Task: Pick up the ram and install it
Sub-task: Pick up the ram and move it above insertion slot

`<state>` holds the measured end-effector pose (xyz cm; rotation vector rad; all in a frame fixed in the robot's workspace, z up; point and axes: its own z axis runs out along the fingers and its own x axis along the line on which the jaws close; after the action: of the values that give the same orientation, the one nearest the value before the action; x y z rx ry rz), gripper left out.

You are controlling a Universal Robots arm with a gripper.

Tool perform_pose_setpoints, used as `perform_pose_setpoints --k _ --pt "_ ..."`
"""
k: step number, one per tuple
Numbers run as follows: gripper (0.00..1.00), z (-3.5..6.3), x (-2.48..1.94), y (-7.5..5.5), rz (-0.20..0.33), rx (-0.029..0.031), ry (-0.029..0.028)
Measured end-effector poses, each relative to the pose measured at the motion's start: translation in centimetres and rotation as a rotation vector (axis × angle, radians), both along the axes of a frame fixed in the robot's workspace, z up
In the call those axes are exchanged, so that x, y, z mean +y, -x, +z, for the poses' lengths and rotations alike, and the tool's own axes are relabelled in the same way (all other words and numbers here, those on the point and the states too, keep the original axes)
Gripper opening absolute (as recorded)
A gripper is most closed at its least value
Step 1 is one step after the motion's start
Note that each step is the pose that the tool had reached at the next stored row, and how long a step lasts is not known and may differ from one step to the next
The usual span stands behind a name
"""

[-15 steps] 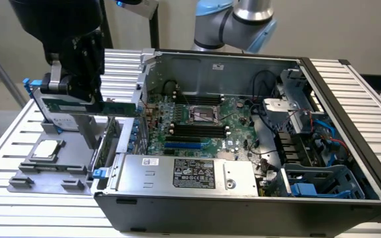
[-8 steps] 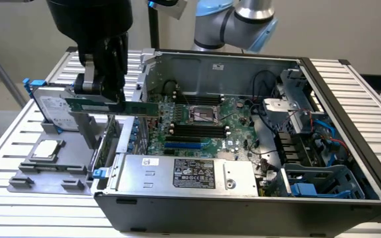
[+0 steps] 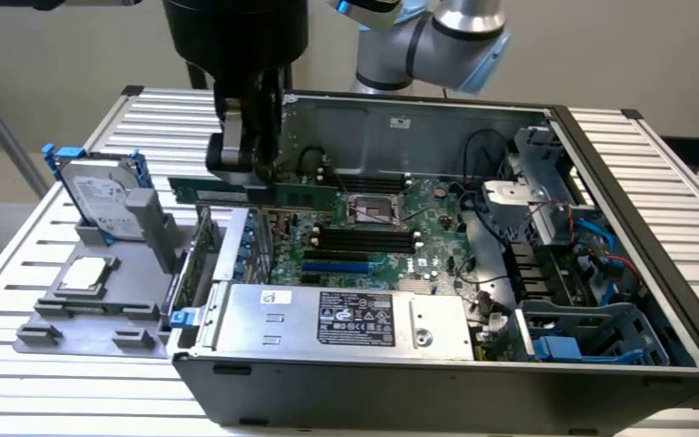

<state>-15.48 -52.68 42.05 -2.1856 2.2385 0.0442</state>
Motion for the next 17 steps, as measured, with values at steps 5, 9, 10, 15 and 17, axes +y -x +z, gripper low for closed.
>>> perform_pose_setpoints --k 5,9,10,15,17 --pt "0.14 -0.05 0.77 -1.9 0.0 0.0 0.0" --pt "0.14 -0.21 1.83 -3.1 0.0 -0.0001 -0.0001" --pt "0.14 -0.25 2.11 -3.4 0.0 0.0 0.0" --pt "0.14 -0.61 3.79 -4.6 0.0 -0.0001 0.0" --pt "0.14 -0.84 4.59 -5.0 0.0 -0.0001 0.0"
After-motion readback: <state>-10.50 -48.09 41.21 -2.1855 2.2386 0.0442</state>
